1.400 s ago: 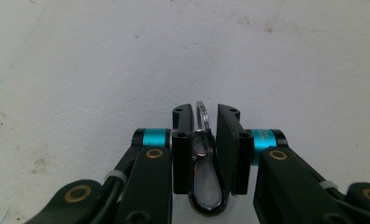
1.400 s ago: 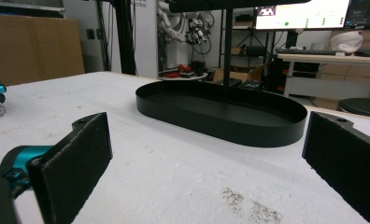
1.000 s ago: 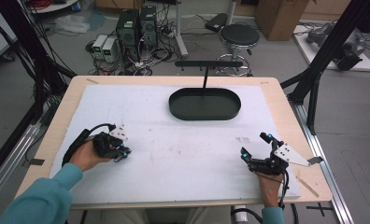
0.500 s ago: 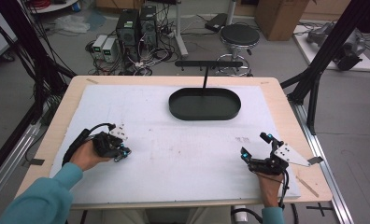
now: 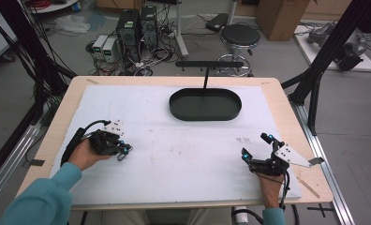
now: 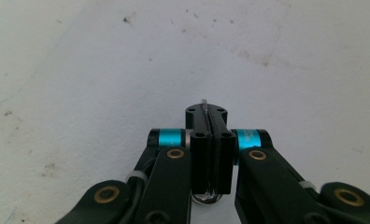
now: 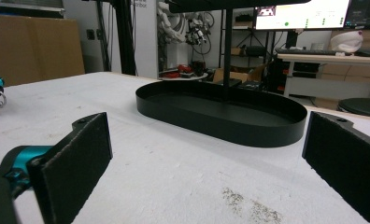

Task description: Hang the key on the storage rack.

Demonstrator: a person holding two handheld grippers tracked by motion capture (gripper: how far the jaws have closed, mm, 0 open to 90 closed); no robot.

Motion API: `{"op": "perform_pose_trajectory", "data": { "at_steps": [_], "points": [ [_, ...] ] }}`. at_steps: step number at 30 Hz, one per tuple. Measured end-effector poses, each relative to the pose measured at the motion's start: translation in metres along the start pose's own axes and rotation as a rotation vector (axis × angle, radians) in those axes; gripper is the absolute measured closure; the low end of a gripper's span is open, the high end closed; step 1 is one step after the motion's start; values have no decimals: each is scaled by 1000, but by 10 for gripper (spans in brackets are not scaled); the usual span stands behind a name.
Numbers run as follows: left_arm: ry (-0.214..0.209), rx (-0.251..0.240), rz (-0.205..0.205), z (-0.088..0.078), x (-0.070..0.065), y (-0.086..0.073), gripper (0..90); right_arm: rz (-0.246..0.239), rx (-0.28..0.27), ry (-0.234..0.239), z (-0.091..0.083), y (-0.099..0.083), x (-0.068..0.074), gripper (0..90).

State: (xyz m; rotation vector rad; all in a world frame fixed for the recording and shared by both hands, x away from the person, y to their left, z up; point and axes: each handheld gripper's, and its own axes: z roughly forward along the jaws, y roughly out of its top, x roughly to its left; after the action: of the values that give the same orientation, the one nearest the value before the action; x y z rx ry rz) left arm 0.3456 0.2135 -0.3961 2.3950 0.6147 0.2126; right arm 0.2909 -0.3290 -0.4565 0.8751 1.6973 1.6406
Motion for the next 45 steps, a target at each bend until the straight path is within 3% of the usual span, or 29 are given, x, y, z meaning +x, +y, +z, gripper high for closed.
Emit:
{"op": "perform_pose_trajectory", "data": {
  "at_steps": [1,4,5,6,9,11,15,18,20,26,32,33,35,37,38,42,45],
  "points": [
    [0,0,0,0,0,0,882,0,0,0,0,0,0,8],
    [-17,-85,-32,-8,1,2,883,4,1,0,0,0,0,8],
    [-17,-85,-32,-8,1,2,882,4,1,0,0,0,0,8],
    [-25,-125,-40,-11,1,2,882,4,2,0,0,0,0,8],
    [-27,-160,-37,-14,0,3,882,4,2,-1,0,0,-1,8],
    [-44,-217,-19,-18,-4,6,882,7,8,-3,1,0,-1,8],
    [-59,-262,-15,-21,-5,9,882,8,28,-3,3,2,-1,8],
    [-91,-324,-15,-20,-5,11,883,12,49,2,4,3,-1,8],
    [-97,-335,-17,-20,-5,12,882,-3,61,-1,5,4,-2,8],
    [-142,-382,-3,-15,-6,18,883,12,64,18,5,11,-4,8],
    [-171,-441,-1,-10,-6,24,882,8,87,118,11,37,-7,8],
    [-179,-453,-1,-9,-6,25,882,8,87,118,11,37,-7,8],
    [-186,-471,-4,-6,-4,27,883,28,92,174,16,49,-7,8],
    [-189,-487,-7,-4,-3,29,883,28,95,187,19,53,-8,8],
    [-195,-507,-9,-2,-3,32,883,19,101,217,23,61,-8,8],
    [-205,-537,-12,-1,-2,36,883,-8,122,258,30,74,-6,8],
    [-215,-558,-8,-3,-2,42,883,-40,163,326,43,93,-5,9]
  ]
}}
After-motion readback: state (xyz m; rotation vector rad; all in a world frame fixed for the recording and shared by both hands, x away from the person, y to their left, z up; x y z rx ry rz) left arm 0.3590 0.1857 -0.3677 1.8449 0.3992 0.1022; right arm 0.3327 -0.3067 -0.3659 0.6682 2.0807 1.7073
